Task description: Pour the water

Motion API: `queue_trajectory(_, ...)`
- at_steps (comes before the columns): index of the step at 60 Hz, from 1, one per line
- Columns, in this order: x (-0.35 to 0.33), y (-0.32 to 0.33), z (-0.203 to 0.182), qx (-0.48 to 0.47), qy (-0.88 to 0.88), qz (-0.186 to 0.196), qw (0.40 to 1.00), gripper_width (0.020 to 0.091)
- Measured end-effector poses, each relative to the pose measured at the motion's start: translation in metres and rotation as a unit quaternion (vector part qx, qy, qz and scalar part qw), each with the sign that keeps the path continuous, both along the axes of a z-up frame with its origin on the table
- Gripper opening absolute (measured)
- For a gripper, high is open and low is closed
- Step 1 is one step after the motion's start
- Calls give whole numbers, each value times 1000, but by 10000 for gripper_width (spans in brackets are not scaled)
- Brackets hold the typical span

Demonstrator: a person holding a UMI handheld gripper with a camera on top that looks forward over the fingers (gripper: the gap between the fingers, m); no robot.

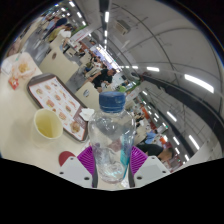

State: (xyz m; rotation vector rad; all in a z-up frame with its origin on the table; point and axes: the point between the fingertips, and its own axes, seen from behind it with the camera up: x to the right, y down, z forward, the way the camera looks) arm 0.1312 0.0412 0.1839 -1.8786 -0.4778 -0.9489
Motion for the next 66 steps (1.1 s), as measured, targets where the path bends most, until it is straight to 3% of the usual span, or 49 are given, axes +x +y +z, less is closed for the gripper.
queue_trajectory(9,16,43,27,-35,-242,27,969,405)
queue_trajectory(15,6,63,31,-56,-356,64,930,406)
queue_trajectory(26,-13,83,14,-102,-514,118,843,406)
queue_trajectory(34,-31,85,-1,-112,-552,149,812,407)
queue_trajectory(49,-25,78,5,-94,-466,149,867,409)
queue_trajectory(58,-23,66,30,-25,-210,135,968,408)
queue_trajectory(66,-20,57,36,20,46,112,992,412)
